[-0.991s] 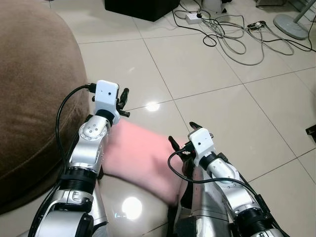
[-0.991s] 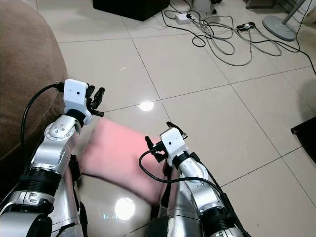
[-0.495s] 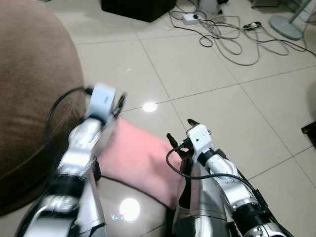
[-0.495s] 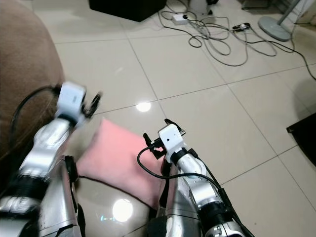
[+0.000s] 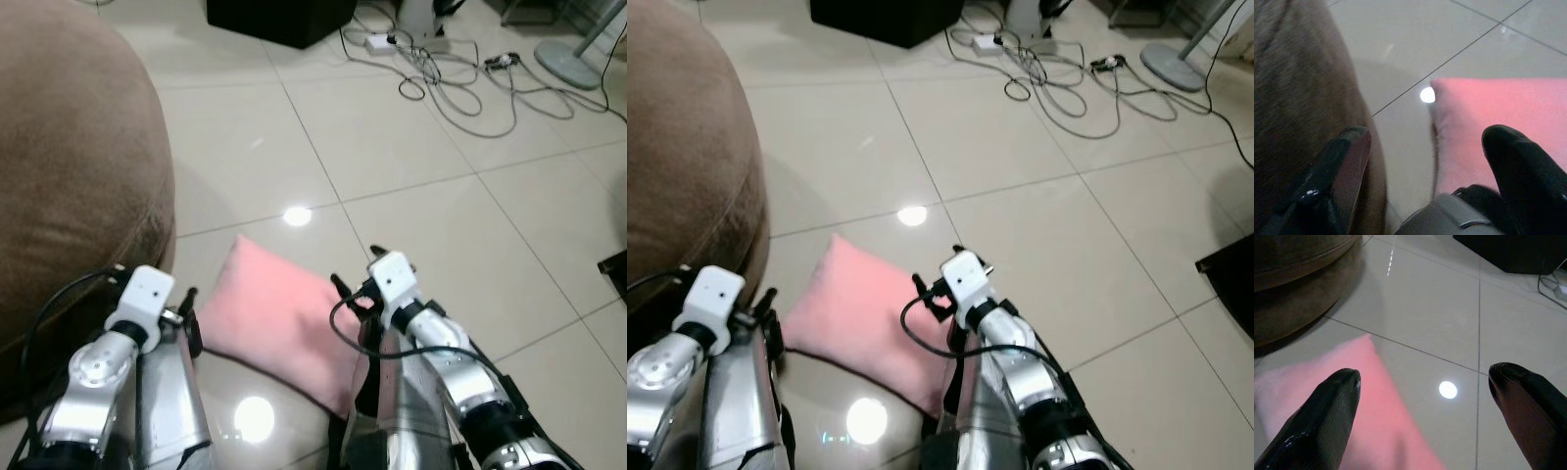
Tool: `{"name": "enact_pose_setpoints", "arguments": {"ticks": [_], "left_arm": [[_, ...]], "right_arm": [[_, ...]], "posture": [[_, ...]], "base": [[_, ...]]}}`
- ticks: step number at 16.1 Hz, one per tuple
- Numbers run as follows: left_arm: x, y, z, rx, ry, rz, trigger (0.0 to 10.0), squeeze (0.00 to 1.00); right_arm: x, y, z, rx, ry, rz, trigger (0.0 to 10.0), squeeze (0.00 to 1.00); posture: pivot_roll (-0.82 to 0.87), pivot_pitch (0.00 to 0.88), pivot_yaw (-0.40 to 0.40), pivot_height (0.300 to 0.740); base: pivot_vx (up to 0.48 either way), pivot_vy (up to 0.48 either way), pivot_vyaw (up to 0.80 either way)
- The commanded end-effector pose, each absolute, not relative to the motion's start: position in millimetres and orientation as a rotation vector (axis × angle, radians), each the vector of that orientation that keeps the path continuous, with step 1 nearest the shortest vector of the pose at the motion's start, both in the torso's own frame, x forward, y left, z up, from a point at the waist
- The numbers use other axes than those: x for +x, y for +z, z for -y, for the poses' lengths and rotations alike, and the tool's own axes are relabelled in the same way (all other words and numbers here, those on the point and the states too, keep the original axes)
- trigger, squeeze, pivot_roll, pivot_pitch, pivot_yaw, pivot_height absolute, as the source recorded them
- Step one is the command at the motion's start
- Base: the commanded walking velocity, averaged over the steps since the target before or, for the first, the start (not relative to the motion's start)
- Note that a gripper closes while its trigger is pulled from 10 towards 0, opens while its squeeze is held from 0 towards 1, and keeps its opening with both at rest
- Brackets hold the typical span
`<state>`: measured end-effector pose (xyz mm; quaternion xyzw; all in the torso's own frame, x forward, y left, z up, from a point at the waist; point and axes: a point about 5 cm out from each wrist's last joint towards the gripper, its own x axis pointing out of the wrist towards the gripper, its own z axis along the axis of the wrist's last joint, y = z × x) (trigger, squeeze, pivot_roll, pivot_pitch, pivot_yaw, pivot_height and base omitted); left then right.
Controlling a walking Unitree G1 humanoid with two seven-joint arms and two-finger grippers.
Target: Move the pillow to the sofa from floor
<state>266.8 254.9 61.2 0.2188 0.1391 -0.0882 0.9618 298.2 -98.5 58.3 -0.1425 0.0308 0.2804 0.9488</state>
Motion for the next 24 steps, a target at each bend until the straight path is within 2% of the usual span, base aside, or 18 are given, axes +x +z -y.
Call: {"name": "enact_pose_setpoints", "arguments": {"ticks": [1,3,6,7,8,9,12,15,19,22,23,24], "left_arm": [[266,59,-242,0.431,-0.234,-0.276,10.0,1.0],[269,62,-238,0.421,-0.242,-0.263,10.0,1.0],[281,84,-222,0.304,-0.237,-0.162,10.0,1.0],[288,113,-207,0.233,-0.248,-0.024,10.0,1.0],[295,165,-184,0.233,-0.282,0.189,10.0,1.0],[295,193,-172,0.244,-0.276,0.304,10.0,0.0],[292,199,-167,0.241,-0.266,0.341,10.0,0.0],[281,165,-175,0.239,-0.226,0.202,10.0,0.0],[255,102,-191,0.235,-0.191,-0.066,10.0,0.0],[255,98,-192,0.26,-0.192,-0.089,10.0,0.0],[257,100,-191,0.25,-0.192,-0.074,10.0,1.0],[257,100,-191,0.241,-0.192,-0.069,10.0,1.0]], "right_arm": [[297,53,101,-0.295,0.576,-0.088,10.0,0.0],[299,55,100,-0.295,0.58,-0.083,10.0,0.0],[301,60,102,-0.295,0.569,-0.051,10.0,0.0],[301,68,104,-0.294,0.556,0.015,10.0,0.0],[302,84,109,-0.283,0.536,0.097,10.0,0.0],[302,96,113,-0.297,0.535,0.152,10.0,0.0],[304,111,121,-0.32,0.533,0.199,10.0,0.0],[303,117,130,-0.338,0.526,0.214,10.0,0.0],[289,94,143,-0.352,0.533,0.096,10.0,0.0],[288,87,140,-0.345,0.555,0.048,10.0,0.0],[289,88,138,-0.345,0.56,0.048,10.0,0.0],[289,88,138,-0.345,0.561,0.048,10.0,0.0]], "posture": [[0.18,0.23,-0.244,0.449],[0.18,0.227,-0.245,0.449],[0.17,0.224,-0.243,0.449],[0.16,0.223,-0.245,0.449],[0.16,0.219,-0.246,0.449],[0.16,0.216,-0.246,0.449],[0.14,0.205,-0.245,0.449],[0.13,0.2,-0.25,0.449],[0.14,0.2,-0.248,0.449],[0.14,0.202,-0.249,0.449],[0.14,0.202,-0.249,0.449],[0.14,0.202,-0.249,0.449]], "base": [[0.0,0.0,0.0],[0.0,0.0,0.0],[0.0,0.0,0.0],[0.0,0.0,0.0],[0.0,0.0,0.0],[0.0,0.0,0.0],[0.0,0.0,0.0],[0.0,0.0,0.0],[0.0,0.0,0.0],[0.0,0.0,0.0],[0.0,0.0,0.0],[0.0,0.0,0.0]]}}
